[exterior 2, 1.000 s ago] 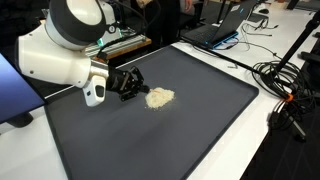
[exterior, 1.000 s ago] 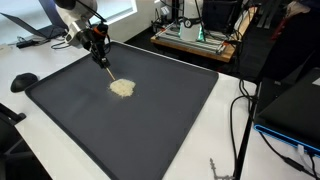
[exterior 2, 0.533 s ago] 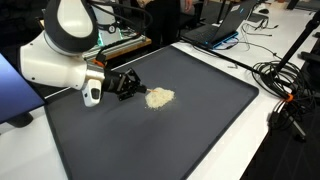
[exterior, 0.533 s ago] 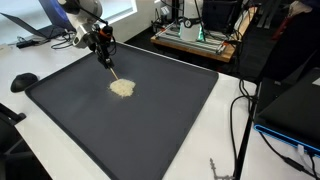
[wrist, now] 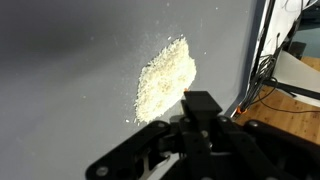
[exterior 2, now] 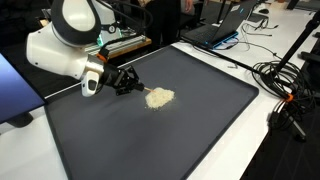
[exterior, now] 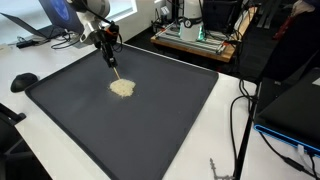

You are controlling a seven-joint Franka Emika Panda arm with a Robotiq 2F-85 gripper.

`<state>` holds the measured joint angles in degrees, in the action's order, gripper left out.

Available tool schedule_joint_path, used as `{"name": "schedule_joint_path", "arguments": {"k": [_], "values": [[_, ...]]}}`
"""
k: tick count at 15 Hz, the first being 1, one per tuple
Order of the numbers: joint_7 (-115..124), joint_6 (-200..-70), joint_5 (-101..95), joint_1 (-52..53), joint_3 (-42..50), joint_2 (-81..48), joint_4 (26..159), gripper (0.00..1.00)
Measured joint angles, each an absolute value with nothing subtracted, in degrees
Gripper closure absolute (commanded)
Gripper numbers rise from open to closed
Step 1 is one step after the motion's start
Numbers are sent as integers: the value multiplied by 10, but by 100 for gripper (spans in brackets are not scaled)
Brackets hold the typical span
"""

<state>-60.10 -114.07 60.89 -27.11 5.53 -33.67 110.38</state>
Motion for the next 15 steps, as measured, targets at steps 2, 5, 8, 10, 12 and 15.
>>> {"name": "schedule_joint_path", "arguments": {"k": [2, 5, 8, 10, 12, 15], "values": [[-601, -1174, 628, -253, 64, -301, 1147, 97], [-610, -1240, 665, -225, 70, -246, 1211, 97], [-622, -1333, 711, -189, 70, -193, 1271, 97], [-626, -1399, 741, -162, 70, -163, 1304, 97], [-627, -1460, 766, -134, 68, -137, 1333, 97], [-628, -1538, 788, -104, 58, -105, 1363, 97]]}}
